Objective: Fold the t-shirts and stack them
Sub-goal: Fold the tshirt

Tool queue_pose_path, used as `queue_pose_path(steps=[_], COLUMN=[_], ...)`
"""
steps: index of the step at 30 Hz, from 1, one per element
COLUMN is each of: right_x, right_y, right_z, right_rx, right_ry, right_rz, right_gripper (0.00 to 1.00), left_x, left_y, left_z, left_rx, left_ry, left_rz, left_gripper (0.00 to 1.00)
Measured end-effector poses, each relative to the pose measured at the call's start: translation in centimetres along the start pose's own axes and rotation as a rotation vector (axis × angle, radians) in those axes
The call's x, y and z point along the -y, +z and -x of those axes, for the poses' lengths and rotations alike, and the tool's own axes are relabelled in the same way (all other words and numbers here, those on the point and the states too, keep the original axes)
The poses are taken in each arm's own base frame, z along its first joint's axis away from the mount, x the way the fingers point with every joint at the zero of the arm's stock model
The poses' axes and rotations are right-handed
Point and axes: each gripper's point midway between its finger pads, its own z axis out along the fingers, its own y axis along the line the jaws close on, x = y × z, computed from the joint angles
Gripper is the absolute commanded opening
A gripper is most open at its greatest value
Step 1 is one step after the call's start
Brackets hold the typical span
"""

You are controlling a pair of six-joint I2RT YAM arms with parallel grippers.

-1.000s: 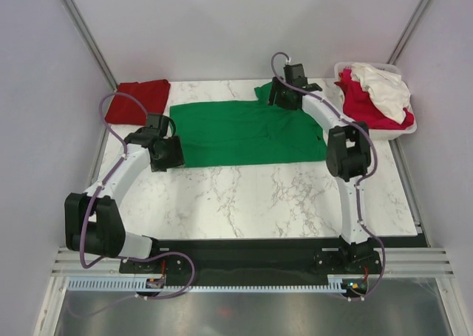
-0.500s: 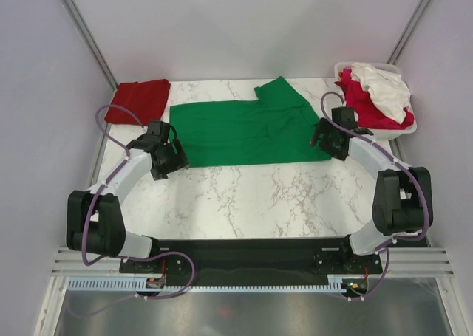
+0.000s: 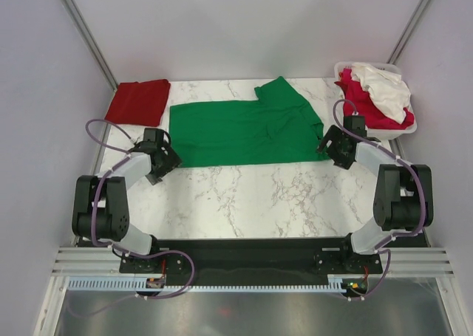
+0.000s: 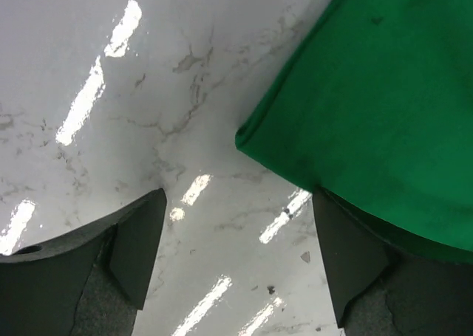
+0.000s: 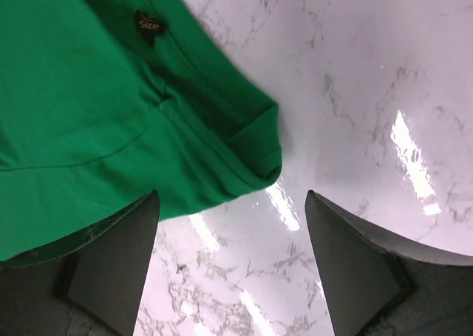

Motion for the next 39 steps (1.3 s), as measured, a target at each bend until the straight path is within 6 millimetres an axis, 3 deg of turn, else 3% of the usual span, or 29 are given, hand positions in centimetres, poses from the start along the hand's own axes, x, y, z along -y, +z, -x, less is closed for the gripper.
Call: queue_pose_path(steps=[4, 6, 7, 9, 10, 13, 19, 22, 23, 25, 32, 39], right_x=[0.4, -0.3, -0.3, -0.5, -0.6, -0.5, -0.6, -0.6, -0.6, -0.6, -0.4, 1.7], right_y=[1.7, 2.0, 2.3, 2.6, 2.8, 3.4, 3.8, 3.8, 3.8, 3.8, 3.6, 1.2], right_z=[-0.6, 0.0, -0.1, 0.2, 0.3, 0.3, 0.6, 0.6, 0.6, 0.6, 0.3, -2.7], right_rx=[-0.033, -0.013, -0.016, -0.007, -0.004, -0.002, 0.013, 0.013, 0.013, 0.013, 0.017, -0.034], right_ry=[0.018, 0.022, 0.025, 0.026, 0.029, 0.035, 0.031, 0.030, 0.029, 0.027, 0.023, 0.032], right_rz=[-0.007, 0.023, 0.024, 0.032, 0.037, 0.038, 0.043, 0.044, 0.044, 0.043, 0.042, -0.007], right_gripper=[0.78, 0.73, 0.64, 0.55, 0.42, 0.27, 0.18, 0.13, 0.10, 0.01, 0.00, 0.00], left_x=[0.3, 0.7, 0.9, 1.4, 1.5, 1.8, 2.0, 2.2, 2.3, 2.5, 2.7, 0.4], left_y=[1.0, 1.3, 1.5, 1.8, 2.0, 2.3, 2.8, 3.0, 3.1, 3.2, 3.1, 0.7], left_z=[0.9, 1.4, 1.7, 2.3, 2.5, 3.0, 3.4, 3.5, 3.6, 3.5, 3.3, 0.3], left_rx=[0.020, 0.032, 0.038, 0.048, 0.052, 0.062, 0.073, 0.075, 0.075, 0.070, 0.061, -0.001], left_ry=[-0.025, -0.029, -0.031, -0.035, -0.037, -0.044, -0.055, -0.059, -0.060, -0.066, -0.073, -0.087], left_rz=[0.003, 0.001, -0.002, -0.007, -0.008, -0.010, -0.018, -0.023, -0.025, -0.031, -0.056, -0.078], left_gripper=[0.86, 0.84, 0.82, 0.79, 0.77, 0.66, 0.50, 0.33, 0.17, 0.02, 0.02, 0.02])
